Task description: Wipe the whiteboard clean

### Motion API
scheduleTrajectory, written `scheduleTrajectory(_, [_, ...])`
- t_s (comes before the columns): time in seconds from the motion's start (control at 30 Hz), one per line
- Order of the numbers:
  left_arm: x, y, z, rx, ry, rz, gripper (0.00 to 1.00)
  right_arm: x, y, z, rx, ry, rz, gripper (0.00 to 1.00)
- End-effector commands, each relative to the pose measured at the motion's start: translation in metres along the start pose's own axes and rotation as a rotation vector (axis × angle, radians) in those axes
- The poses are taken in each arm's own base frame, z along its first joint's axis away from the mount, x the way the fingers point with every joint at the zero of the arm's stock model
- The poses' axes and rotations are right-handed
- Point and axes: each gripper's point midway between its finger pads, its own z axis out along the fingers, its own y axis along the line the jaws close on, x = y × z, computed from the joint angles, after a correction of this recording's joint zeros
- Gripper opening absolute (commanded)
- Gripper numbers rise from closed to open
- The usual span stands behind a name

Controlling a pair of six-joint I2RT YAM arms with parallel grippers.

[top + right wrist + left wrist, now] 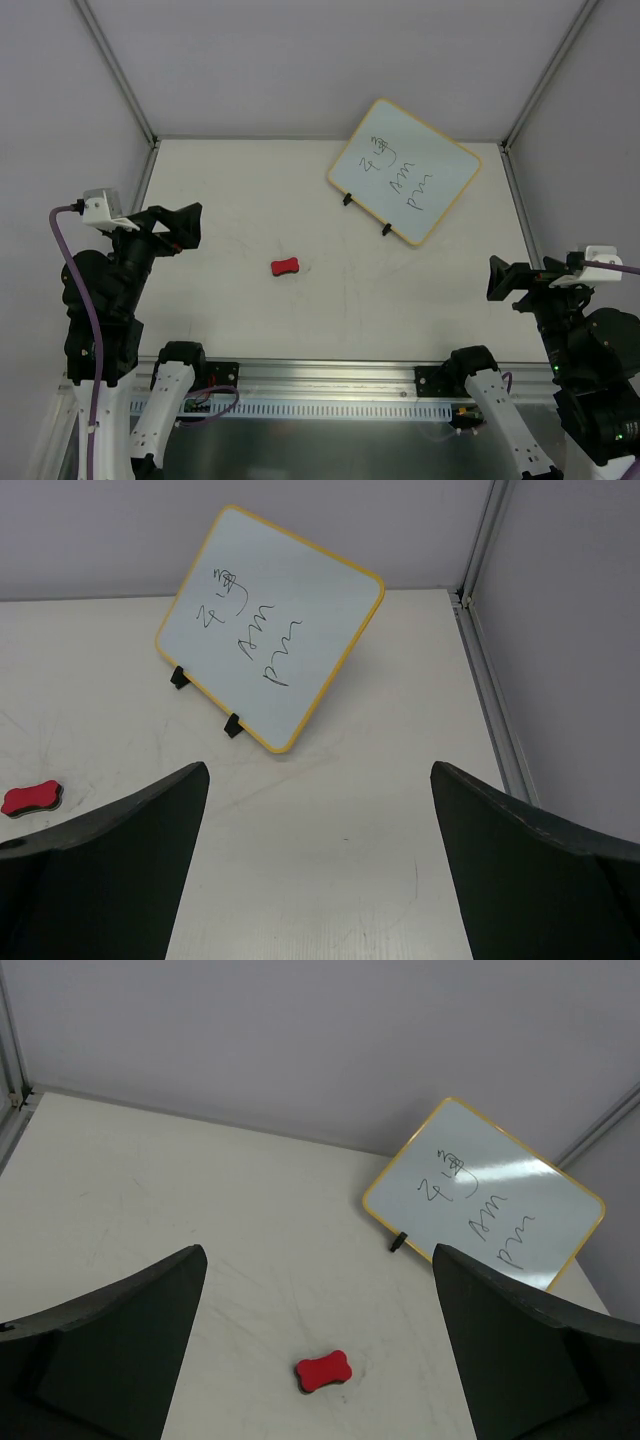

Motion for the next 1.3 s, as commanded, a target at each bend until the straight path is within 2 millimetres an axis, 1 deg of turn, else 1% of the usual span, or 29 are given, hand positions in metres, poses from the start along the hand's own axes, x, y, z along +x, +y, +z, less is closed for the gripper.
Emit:
scheduleTrajectory(0.0, [-0.01, -0.002, -0.003, -0.009, -0.02, -0.022, 0.99, -0.006, 0.005, 0.001, -0.025, -0.017, 0.025, 0.99])
scheduleTrajectory(0.13, [-0.004, 0.002, -0.003, -0.024, -0.003, -0.025, 0.99, 0.003, 0.017, 0.007, -0.078, 0.015, 0.04, 0.99])
scheduleTrajectory(0.17, [0.0, 0.004, -0.001, -0.03, 0.009, -0.025, 0.99, 0.005, 0.028, 0.006, -0.142, 0.023, 0.033, 0.99])
scheduleTrajectory(0.23, [0.01, 0.007, 0.003, -0.035, 0.043, -0.025, 0.99, 0.011, 0.037, 0.009, -0.19, 0.039, 0.044, 0.99])
scheduleTrajectory(0.27, [0.015, 0.008, 0.005, -0.036, 0.059, -0.024, 0.99, 0.019, 0.046, 0.012, -0.233, 0.062, 0.06, 0.99])
scheduleTrajectory(0.33, [0.028, 0.011, 0.009, -0.039, 0.104, -0.029, 0.99, 0.027, 0.054, 0.017, -0.261, 0.085, 0.087, 0.99])
scheduleTrajectory(0.4, [0.041, 0.015, 0.012, -0.048, 0.144, -0.035, 0.99, 0.036, 0.056, 0.03, -0.242, 0.123, 0.14, 0.99])
scheduleTrajectory(0.43, [0.045, 0.016, 0.013, -0.049, 0.157, -0.036, 0.99, 0.036, 0.056, 0.036, -0.234, 0.124, 0.151, 0.99])
scheduleTrajectory(0.47, [0.049, 0.016, 0.013, -0.043, 0.171, -0.026, 0.99, 0.042, 0.057, 0.044, -0.225, 0.14, 0.152, 0.99])
scheduleTrajectory(0.53, [0.06, 0.021, 0.017, -0.055, 0.208, -0.012, 0.99, 0.042, 0.059, 0.06, -0.217, 0.143, 0.159, 0.99])
scheduleTrajectory(0.57, [0.064, 0.024, 0.018, -0.065, 0.219, -0.007, 0.99, 0.045, 0.058, 0.066, -0.205, 0.155, 0.153, 0.99])
scheduleTrajectory(0.63, [0.073, 0.028, 0.021, -0.075, 0.252, -0.004, 0.99, 0.042, 0.057, 0.075, -0.194, 0.17, 0.117, 0.99])
scheduleTrajectory(0.67, [0.076, 0.028, 0.022, -0.073, 0.265, -0.004, 0.99, 0.048, 0.048, 0.088, -0.136, 0.214, 0.075, 0.99])
scheduleTrajectory(0.7, [0.081, 0.028, 0.024, -0.071, 0.281, -0.008, 0.99, 0.046, 0.045, 0.094, -0.116, 0.225, 0.058, 0.99])
scheduleTrajectory(0.73, [0.087, 0.029, 0.027, -0.07, 0.308, -0.012, 0.99, 0.039, 0.042, 0.099, -0.098, 0.221, 0.042, 0.99])
scheduleTrajectory(0.77, [0.092, 0.028, 0.028, -0.064, 0.328, -0.023, 0.99, 0.046, 0.04, 0.114, -0.078, 0.274, 0.005, 0.99])
scheduleTrajectory(0.8, [0.099, 0.027, 0.03, -0.055, 0.355, -0.035, 0.99, 0.047, 0.037, 0.123, -0.067, 0.293, -0.011, 0.99])
scheduleTrajectory(0.83, [0.108, 0.023, 0.033, -0.023, 0.399, -0.051, 0.99, 0.044, 0.035, 0.131, -0.063, 0.299, -0.019, 0.99])
scheduleTrajectory(0.87, [0.113, 0.02, 0.034, -0.007, 0.421, -0.058, 0.99, 0.044, 0.037, 0.143, -0.073, 0.302, -0.016, 0.99])
scheduleTrajectory(0.9, [0.119, 0.019, 0.036, 0.004, 0.444, -0.066, 0.99, 0.052, 0.028, 0.161, -0.039, 0.34, -0.004, 0.99])
scheduleTrajectory(0.93, [0.125, 0.016, 0.038, 0.027, 0.474, -0.08, 0.99, 0.047, 0.025, 0.173, -0.034, 0.319, 0.011, 0.99])
scheduleTrajectory(0.97, [0.128, 0.014, 0.038, 0.037, 0.487, -0.082, 0.99, 0.049, 0.021, 0.181, -0.029, 0.325, 0.022, 0.99])
scheduleTrajectory(1.0, [0.131, 0.014, 0.038, 0.042, 0.496, -0.082, 0.99, 0.055, 0.018, 0.195, -0.048, 0.349, 0.047, 0.99])
scheduleTrajectory(1.03, [0.133, 0.012, 0.037, 0.054, 0.502, -0.073, 0.99, 0.057, 0.017, 0.202, -0.061, 0.35, 0.06, 0.99])
scheduleTrajectory(1.1, [0.136, 0.015, 0.037, 0.045, 0.503, -0.027, 0.99, 0.053, 0.006, 0.218, -0.075, 0.333, 0.106, 0.99])
scheduleTrajectory(1.13, [0.136, 0.015, 0.037, 0.043, 0.499, -0.011, 0.99, 0.064, 0.003, 0.23, -0.091, 0.366, 0.134, 0.99])
scheduleTrajectory(1.2, [0.136, 0.013, 0.036, 0.049, 0.496, 0.008, 0.99, 0.061, -0.002, 0.241, -0.152, 0.358, 0.178, 0.98])
scheduleTrajectory(1.23, [0.137, 0.013, 0.036, 0.051, 0.497, 0.008, 0.99, 0.071, -0.004, 0.25, -0.178, 0.385, 0.187, 0.97])
scheduleTrajectory(1.27, [0.136, 0.011, 0.035, 0.053, 0.494, 0.002, 0.99, 0.072, -0.007, 0.256, -0.19, 0.384, 0.19, 0.97])
